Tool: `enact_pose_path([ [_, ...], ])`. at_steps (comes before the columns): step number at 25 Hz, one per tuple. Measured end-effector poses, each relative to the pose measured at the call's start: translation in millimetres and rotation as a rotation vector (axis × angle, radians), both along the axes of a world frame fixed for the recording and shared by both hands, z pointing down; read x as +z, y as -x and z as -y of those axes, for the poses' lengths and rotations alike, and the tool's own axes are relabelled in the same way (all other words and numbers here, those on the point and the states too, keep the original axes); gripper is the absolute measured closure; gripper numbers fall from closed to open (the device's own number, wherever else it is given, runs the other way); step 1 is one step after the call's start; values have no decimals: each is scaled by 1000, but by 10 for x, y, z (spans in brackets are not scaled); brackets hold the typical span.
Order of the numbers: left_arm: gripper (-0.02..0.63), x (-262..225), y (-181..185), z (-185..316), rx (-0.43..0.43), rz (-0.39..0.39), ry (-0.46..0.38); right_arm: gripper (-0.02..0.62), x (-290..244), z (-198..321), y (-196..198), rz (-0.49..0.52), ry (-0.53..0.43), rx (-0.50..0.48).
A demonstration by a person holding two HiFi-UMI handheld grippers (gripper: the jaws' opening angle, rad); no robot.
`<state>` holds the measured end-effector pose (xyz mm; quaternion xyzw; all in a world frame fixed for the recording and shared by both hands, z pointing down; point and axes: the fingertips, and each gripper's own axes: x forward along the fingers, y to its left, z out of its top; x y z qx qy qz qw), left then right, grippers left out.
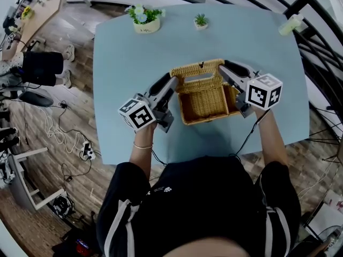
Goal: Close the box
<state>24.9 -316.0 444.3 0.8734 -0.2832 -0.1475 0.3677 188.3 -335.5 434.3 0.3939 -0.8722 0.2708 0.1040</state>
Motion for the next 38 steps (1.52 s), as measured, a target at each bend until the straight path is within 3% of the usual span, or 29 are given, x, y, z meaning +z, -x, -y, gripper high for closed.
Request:
enact_pose_path([
  [23,482,-62,10,-333,-115,59,-42,486,10,-388,-14,61,10,-38],
  [38,465,-10,44,-594,-146,126,-53,474,63,-631,-17,65,33,-80],
])
